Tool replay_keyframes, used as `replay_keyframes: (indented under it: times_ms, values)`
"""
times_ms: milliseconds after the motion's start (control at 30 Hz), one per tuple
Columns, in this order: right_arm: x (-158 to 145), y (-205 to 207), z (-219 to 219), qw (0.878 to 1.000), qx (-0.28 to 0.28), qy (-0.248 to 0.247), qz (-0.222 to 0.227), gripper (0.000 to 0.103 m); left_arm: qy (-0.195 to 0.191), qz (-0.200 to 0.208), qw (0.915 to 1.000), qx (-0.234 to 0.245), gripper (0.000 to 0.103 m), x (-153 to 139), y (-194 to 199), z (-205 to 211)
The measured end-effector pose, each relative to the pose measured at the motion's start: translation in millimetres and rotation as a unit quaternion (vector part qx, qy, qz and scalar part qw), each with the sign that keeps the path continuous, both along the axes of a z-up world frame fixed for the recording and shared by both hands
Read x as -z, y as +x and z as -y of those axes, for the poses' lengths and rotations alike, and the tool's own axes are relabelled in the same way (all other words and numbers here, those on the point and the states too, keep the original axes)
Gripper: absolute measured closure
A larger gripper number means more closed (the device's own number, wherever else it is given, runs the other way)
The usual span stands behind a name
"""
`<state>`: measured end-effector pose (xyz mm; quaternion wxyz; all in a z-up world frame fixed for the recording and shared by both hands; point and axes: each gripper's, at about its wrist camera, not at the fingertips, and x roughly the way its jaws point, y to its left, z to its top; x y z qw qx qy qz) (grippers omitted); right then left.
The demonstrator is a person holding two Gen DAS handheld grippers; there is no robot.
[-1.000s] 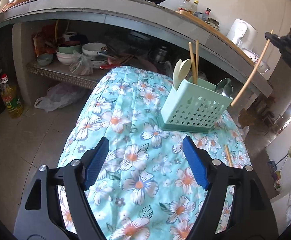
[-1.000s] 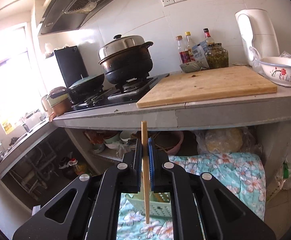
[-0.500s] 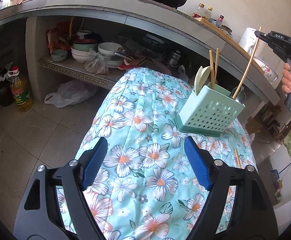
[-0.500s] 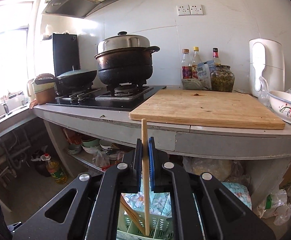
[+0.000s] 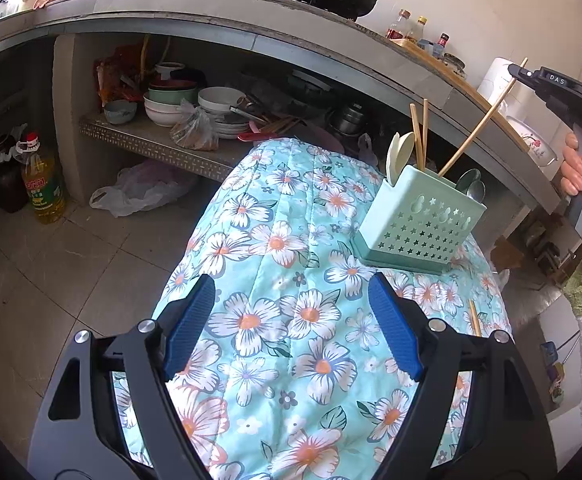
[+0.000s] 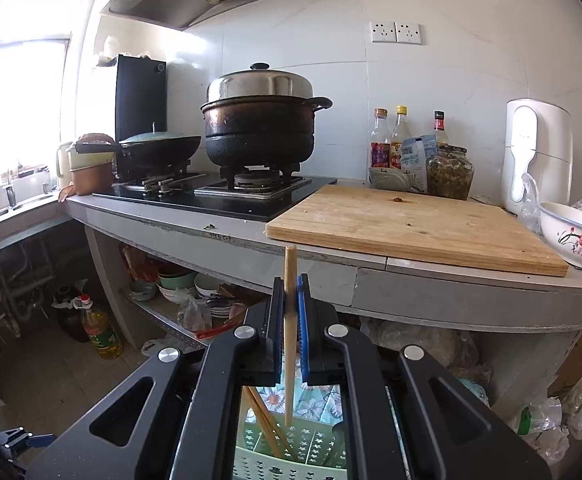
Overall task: Organize utensils
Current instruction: 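Lower the right tool's chopstick into the green holder and open the right tool, then move both open tools back over the remaining chopsticks on the quilt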
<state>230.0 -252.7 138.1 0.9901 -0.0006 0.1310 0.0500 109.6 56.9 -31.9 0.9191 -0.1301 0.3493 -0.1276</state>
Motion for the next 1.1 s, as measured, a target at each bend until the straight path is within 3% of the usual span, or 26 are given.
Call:
replay_keyframes:
  times_ms: [567, 900, 967, 1033, 1100]
  values:
    - [6.1, -2.9, -8.3, 1.000, -0.010, -0.015, -0.009, 0.096, -0.005, 0.001, 1.0000, 0.004, 0.028, -2.6, -1.2, 1.2]
    - [35.2, 2.2, -19.4, 0.997, -0.023, -0.052, -0.058, 0.096, -0.003, 0.001, 1.0000, 0.007, 0.028, -3.0, -1.5, 1.5]
    - [41.3, 1.7, -23.4, 0.995, -0.022, -0.066, -0.070, 0.094, -0.002, 0.001, 1.0000, 0.008, 0.028, -3.2, -2.0, 2.2]
    - [45.3, -1.2, -24.8, 0.994, -0.026, -0.068, -0.077, 0.079, -0.002, 0.001, 1.0000, 0.008, 0.028, -3.4, -2.5, 3.1]
    - [47.3, -6.5, -24.3, 0.995, -0.032, -0.062, -0.077, 0.072, -0.002, 0.001, 1.0000, 0.010, 0.028, -3.6, -2.8, 4.5]
